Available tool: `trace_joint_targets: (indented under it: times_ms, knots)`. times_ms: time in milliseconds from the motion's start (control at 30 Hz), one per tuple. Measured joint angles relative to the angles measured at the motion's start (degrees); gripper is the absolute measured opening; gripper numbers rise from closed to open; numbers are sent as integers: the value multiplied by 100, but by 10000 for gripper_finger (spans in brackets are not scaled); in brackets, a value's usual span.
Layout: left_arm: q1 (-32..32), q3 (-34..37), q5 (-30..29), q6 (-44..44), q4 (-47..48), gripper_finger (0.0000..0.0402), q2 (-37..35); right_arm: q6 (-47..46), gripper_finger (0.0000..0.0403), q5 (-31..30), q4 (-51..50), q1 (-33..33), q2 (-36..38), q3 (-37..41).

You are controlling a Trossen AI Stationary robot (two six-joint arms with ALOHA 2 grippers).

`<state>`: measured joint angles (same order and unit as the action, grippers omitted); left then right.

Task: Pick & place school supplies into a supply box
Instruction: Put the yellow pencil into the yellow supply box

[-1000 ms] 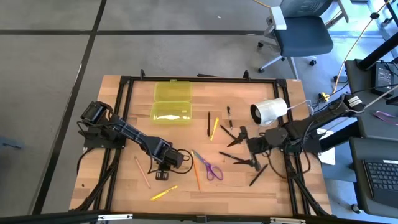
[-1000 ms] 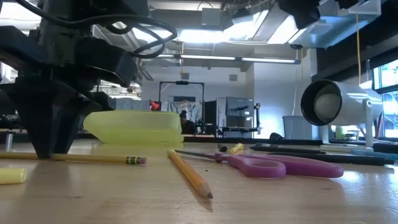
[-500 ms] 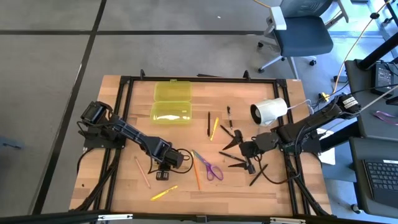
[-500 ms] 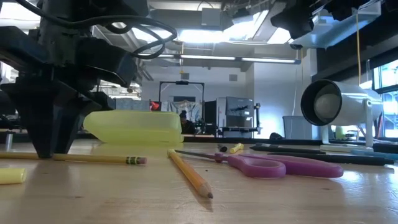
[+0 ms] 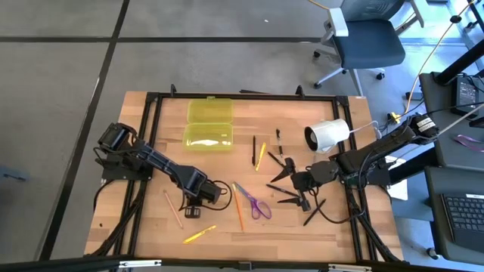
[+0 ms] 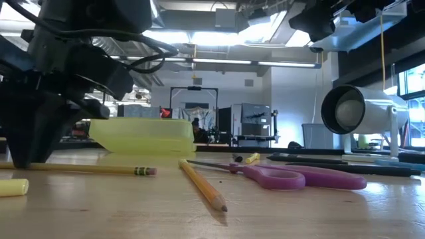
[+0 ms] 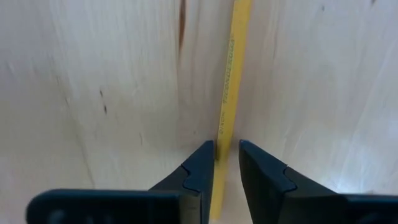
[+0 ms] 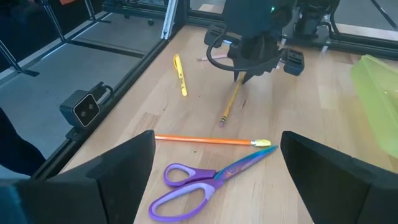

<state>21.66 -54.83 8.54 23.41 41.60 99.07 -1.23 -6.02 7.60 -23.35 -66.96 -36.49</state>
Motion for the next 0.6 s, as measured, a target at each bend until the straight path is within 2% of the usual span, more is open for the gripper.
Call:
trace_joint_targets:
  times_ms: [367,600]
  knots:
    - [12,2,47,96,100,8,0,19,351,0,-4,0,0,0]
    - [87,2,21,366,558,14,-2,24,351,0,-9,0,0,0]
